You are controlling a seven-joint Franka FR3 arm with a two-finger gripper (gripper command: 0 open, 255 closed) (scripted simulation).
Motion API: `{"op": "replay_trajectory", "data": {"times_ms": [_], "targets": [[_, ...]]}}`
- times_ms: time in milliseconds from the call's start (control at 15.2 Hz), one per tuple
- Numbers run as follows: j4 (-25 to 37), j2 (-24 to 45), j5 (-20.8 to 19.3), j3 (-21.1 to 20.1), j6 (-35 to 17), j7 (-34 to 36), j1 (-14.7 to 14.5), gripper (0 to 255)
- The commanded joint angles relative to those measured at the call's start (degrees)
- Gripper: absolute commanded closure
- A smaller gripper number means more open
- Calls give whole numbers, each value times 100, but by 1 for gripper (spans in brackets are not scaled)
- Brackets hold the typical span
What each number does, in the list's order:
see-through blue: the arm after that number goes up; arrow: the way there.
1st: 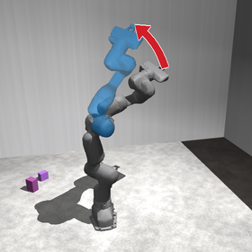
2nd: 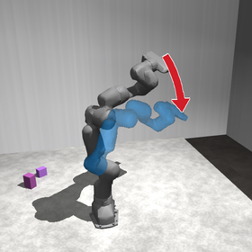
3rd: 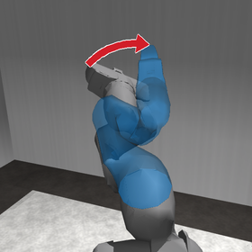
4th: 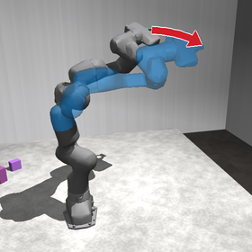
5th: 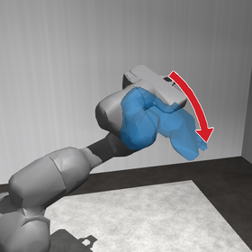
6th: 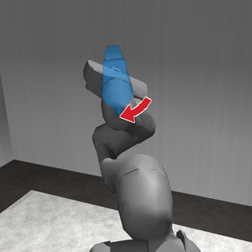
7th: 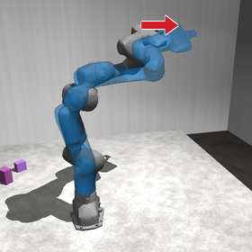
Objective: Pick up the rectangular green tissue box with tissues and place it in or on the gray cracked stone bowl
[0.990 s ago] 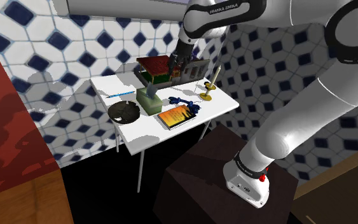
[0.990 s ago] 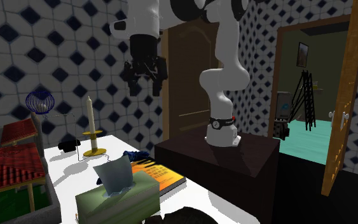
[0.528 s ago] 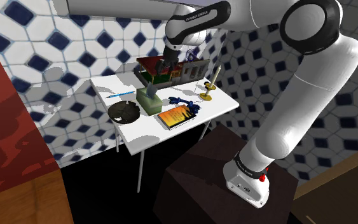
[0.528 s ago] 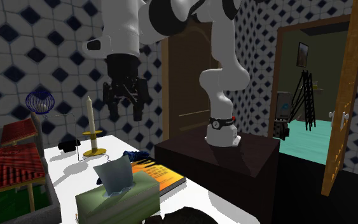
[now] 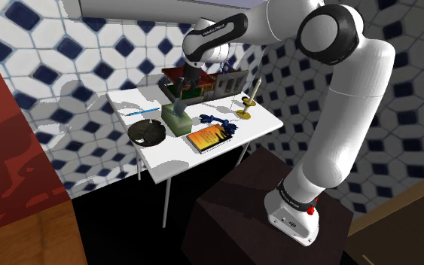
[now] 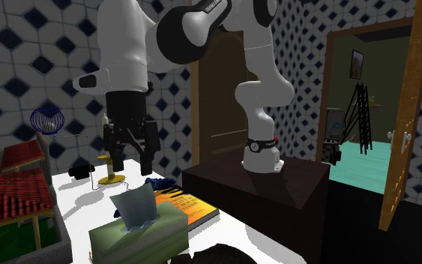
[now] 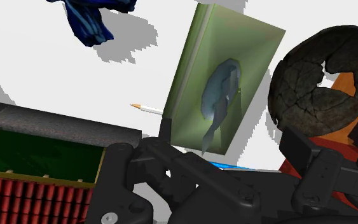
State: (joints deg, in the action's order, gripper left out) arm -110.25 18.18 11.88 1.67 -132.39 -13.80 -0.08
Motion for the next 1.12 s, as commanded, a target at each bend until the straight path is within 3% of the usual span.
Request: {"op": "replay_trajectory", "data": {"times_ms": [0, 660, 726, 1056], "targets": [[-22, 112, 24, -17, -138, -8, -13, 0], [-44, 242, 50, -34, -291, -24, -21, 0], [-44, 242, 50, -34, -291, -24, -21, 255], [-44, 242, 50, -34, -291, -24, -21, 255]]}}
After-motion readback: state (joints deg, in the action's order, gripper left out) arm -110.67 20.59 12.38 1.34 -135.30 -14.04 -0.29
